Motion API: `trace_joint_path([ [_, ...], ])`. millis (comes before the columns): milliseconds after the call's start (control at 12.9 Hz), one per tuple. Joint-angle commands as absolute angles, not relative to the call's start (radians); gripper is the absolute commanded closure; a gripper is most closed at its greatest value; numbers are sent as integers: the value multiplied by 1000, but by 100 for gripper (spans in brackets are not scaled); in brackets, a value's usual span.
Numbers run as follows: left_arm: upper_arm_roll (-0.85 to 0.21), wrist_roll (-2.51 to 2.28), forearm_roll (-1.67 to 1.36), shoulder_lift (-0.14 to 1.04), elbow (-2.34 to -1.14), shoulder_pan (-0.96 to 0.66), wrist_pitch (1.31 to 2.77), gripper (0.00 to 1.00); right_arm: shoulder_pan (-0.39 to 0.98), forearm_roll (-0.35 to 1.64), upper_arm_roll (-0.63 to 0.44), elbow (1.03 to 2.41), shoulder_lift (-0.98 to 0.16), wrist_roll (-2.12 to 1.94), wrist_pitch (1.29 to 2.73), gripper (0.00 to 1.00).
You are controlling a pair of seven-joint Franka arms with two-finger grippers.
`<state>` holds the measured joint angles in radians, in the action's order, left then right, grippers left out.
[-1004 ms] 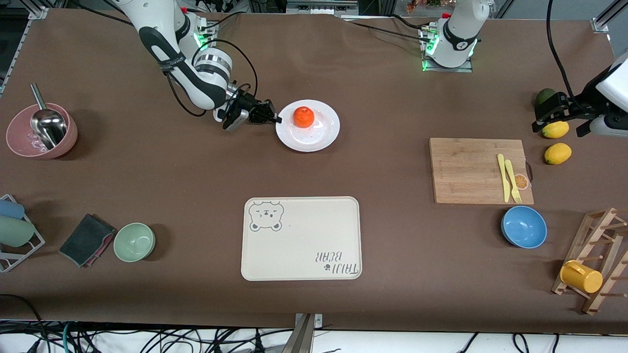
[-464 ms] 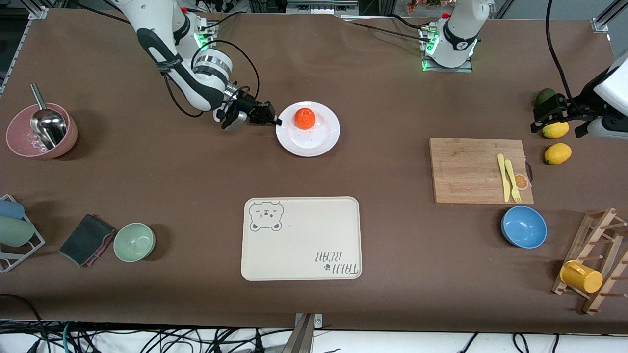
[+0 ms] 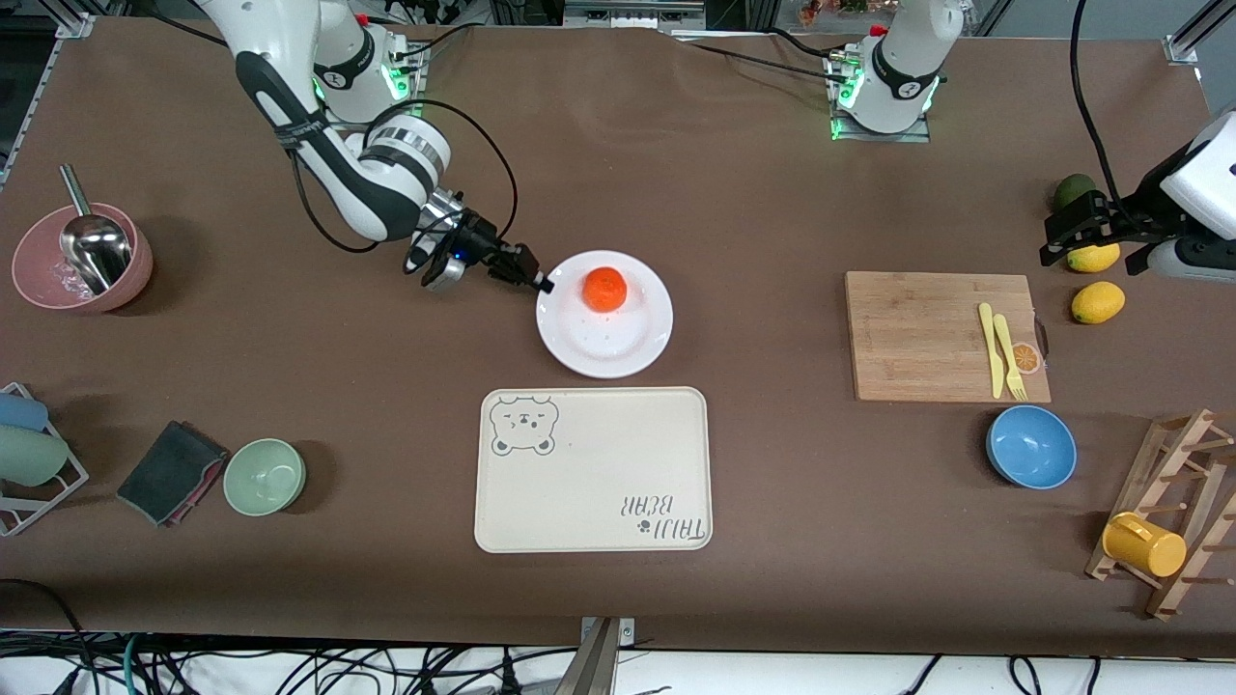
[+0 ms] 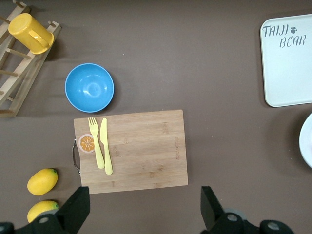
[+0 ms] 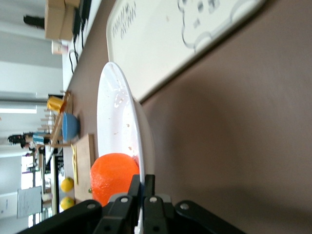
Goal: Place orange and plate with both arms
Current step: 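Slide the plate with the right gripper onto the bear tray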
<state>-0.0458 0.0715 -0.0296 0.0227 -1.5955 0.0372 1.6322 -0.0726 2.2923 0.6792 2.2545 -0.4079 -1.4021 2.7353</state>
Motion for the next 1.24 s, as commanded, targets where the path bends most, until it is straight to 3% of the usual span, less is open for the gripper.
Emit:
trace_joint_path([
  [0, -51, 83, -43, 26, -1583, 40, 1620, 0, -86, 2295, 689, 2124, -446, -1359, 2809, 100],
  [695, -52, 84, -43, 37, -1585, 29, 1615, 0, -149, 2112, 689, 1649, -843, -1358, 2969, 100],
  [1159, -54, 84, -43, 38, -1585, 29, 1615, 0, -135, 2051, 689, 1605, -934, -1351, 2974, 100],
])
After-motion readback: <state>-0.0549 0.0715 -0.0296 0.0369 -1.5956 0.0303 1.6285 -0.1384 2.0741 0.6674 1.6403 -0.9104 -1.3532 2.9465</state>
